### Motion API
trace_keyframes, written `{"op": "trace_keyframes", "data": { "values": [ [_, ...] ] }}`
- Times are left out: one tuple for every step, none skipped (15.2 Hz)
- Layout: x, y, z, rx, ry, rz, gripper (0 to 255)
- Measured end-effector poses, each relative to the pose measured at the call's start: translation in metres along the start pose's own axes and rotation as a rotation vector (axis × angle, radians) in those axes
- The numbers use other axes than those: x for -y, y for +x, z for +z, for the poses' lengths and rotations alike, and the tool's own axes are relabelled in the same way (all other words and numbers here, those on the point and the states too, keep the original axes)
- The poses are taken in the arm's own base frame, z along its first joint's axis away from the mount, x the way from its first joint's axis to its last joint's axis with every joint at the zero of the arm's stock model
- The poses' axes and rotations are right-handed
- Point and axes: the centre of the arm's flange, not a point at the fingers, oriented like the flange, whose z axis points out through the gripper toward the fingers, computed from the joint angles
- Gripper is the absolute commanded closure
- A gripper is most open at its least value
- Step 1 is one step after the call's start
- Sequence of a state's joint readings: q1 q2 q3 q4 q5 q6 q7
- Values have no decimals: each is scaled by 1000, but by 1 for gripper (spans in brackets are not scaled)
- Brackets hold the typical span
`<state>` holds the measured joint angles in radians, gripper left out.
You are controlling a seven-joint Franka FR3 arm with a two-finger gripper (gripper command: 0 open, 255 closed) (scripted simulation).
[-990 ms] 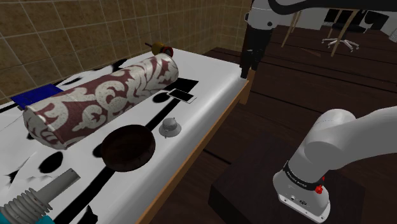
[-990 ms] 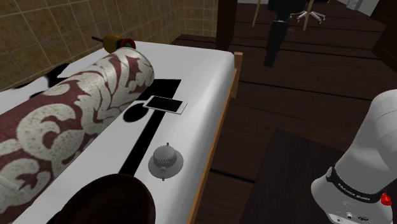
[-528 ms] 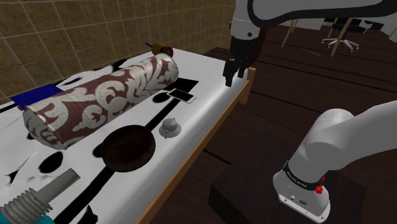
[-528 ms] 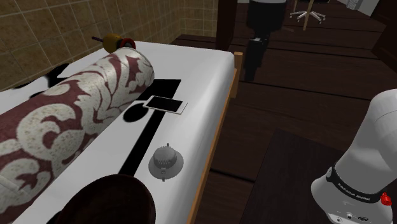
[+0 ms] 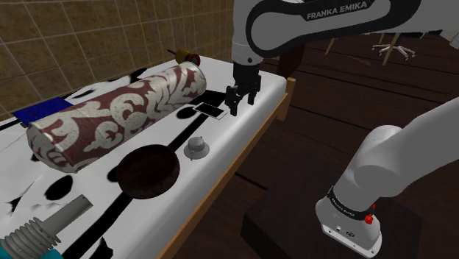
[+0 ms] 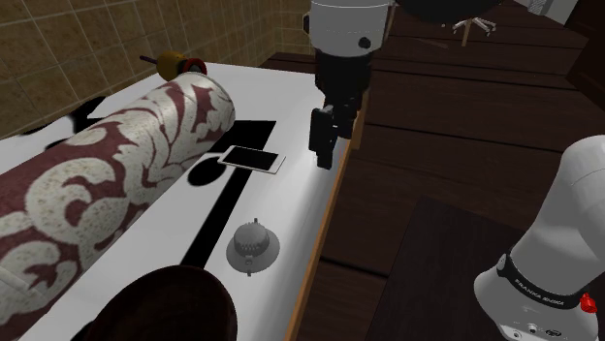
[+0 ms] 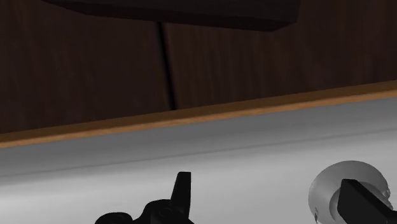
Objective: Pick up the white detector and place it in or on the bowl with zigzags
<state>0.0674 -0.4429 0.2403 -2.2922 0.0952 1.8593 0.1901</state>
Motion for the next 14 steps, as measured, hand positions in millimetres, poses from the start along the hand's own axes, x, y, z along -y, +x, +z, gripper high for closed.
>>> {"op": "trace_keyframes", "data": {
  "values": [
    [8,9,4,0,0,3,0],
    [19,14,7,1,0,7,0],
    [28,17,13,2,0,10,0],
    [41,24,15,3,0,14,0],
    [51,34,24,4,0,17,0],
    [62,41,30,6,0,21,0],
    [70,48,36,6,0,24,0],
    [79,54,40,7,1,28,0],
    [89,63,45,8,1,31,0],
    [100,69,51,9,1,35,0],
    [108,75,57,10,1,38,0],
    [118,85,61,10,2,42,0],
    [129,91,68,11,2,45,0],
    [135,94,71,12,2,48,0]
  ]
}}
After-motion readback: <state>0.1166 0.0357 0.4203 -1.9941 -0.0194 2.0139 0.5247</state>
